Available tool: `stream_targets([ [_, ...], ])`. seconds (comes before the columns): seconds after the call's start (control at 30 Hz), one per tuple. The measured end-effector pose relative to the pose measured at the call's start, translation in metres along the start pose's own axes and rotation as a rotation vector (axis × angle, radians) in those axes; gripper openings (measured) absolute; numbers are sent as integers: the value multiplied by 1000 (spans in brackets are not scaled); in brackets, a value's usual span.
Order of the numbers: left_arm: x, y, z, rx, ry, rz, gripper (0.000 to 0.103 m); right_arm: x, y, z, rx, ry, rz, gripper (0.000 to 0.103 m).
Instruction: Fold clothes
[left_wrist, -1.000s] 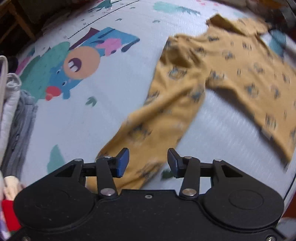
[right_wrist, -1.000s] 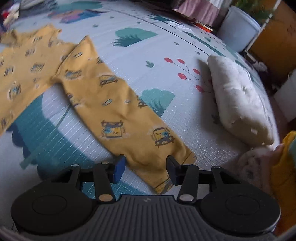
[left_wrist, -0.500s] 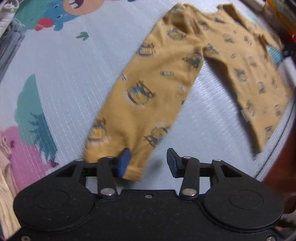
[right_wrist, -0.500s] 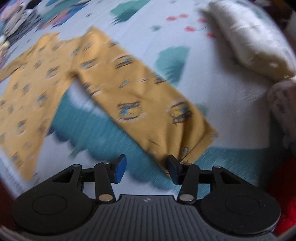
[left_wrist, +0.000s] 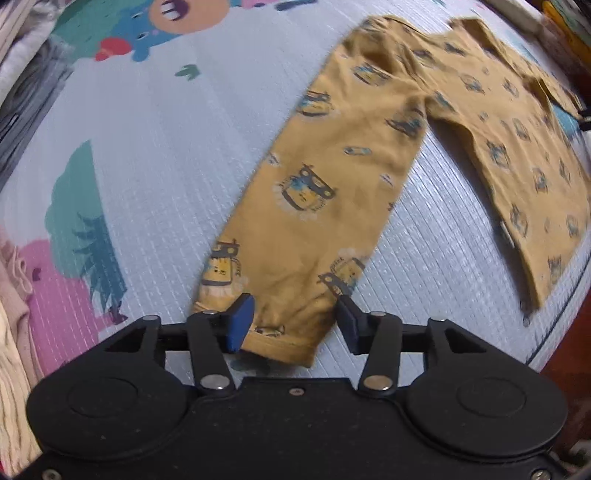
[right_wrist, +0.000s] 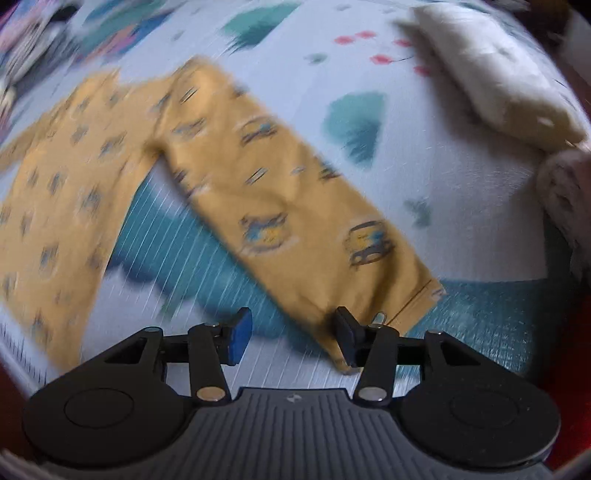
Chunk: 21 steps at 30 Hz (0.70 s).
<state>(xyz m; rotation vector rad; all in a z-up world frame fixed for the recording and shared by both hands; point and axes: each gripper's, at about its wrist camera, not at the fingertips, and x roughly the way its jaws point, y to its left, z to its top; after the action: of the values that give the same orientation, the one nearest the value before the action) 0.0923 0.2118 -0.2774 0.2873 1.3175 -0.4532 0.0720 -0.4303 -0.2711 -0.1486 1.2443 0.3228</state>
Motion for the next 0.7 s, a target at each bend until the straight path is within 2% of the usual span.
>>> stream_targets([
  [0.1,1,-3,1,12,15,-3,52,-5,4,-3,-17,68,47,50],
  [0.13,0,-3,1,19,14,-1,52,-8,3,-2,-20,63,37,46],
  [0.2,-4,-4,1,15,-26,6,52,-15,0,0,-24,50,17,46],
  [0.37,-13,-14,9,5,-132,-16,52,-18,0,22,11,-143,-35,46],
  [0.53,-11,-29,53,-1,-273,-53,50,-1,34,80,-32,-308,107,42],
  [0.63,-4,-45,90,29,-347,-107,50,4,66,119,-143,-348,157,42],
  [0.7,4,-58,114,69,-381,-145,50,13,84,139,-222,-339,181,41],
])
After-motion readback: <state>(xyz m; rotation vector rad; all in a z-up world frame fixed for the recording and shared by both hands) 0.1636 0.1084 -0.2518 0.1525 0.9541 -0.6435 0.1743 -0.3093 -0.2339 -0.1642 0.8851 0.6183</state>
